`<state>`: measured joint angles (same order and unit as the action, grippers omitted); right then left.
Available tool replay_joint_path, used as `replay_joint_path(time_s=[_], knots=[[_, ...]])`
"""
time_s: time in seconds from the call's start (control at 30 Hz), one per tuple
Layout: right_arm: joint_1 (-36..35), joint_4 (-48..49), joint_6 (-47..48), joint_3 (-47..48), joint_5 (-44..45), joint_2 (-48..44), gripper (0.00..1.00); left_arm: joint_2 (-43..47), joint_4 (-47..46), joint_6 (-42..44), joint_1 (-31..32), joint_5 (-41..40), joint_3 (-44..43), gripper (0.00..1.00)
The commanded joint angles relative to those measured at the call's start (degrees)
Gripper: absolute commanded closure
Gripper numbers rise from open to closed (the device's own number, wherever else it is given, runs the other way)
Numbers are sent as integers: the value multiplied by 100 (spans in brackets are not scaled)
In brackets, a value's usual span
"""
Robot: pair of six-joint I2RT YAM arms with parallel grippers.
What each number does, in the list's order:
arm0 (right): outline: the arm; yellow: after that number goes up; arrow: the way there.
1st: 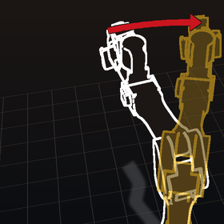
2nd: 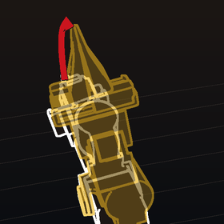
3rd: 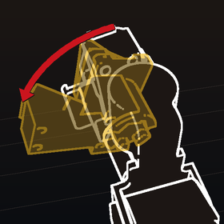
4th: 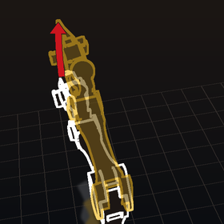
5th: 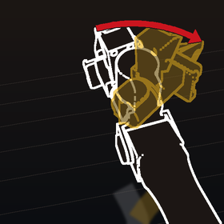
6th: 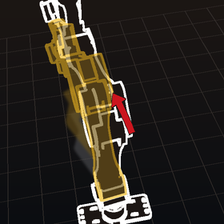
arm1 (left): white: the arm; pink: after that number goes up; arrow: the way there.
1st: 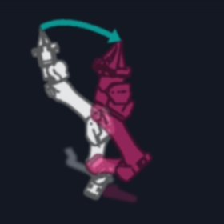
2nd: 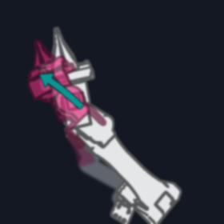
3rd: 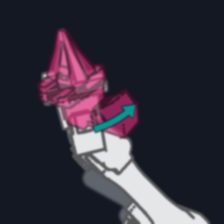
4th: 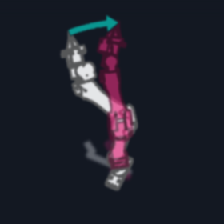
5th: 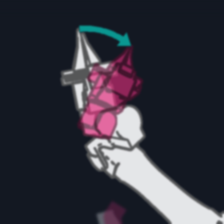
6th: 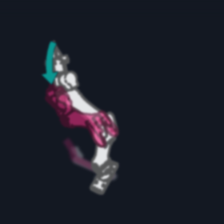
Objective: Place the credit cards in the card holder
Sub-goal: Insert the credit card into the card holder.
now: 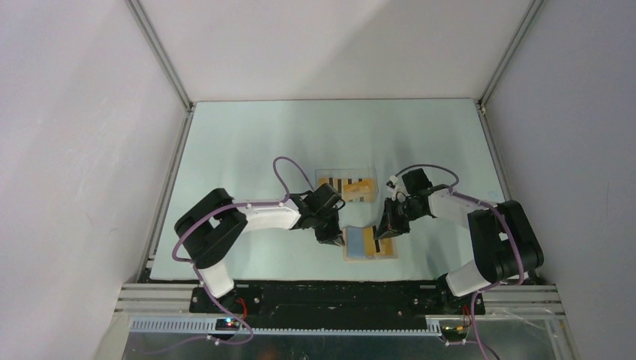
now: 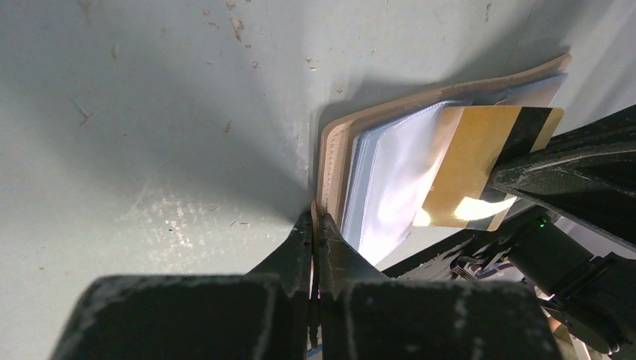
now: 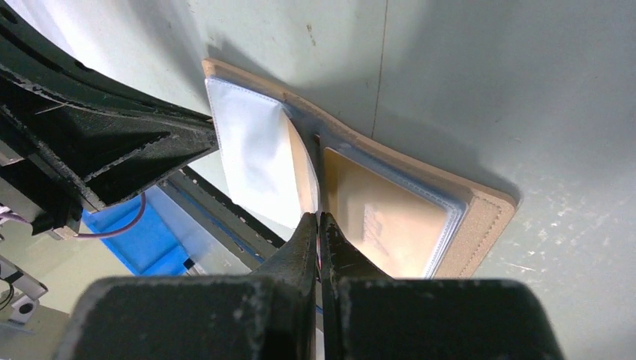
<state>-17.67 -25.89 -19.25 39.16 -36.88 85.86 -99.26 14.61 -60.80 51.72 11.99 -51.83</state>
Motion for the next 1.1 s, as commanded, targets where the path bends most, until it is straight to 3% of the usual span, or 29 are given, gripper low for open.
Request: replay_joint_path(time_s=[0.0, 0.47, 0.6, 1.07], knots=[[-118, 400, 64, 136, 319, 224, 100, -165, 151, 198, -9, -260, -63, 100], [-496, 1381, -653, -319, 126, 266, 100, -177, 155, 209, 3, -233, -86, 100], [-885, 1453, -897, -347, 271, 304, 99, -177, 153, 211, 0, -230, -88, 100], [-1560, 1279, -1007, -54, 523, 499, 67, -127, 149, 261, 5, -269, -100, 100]])
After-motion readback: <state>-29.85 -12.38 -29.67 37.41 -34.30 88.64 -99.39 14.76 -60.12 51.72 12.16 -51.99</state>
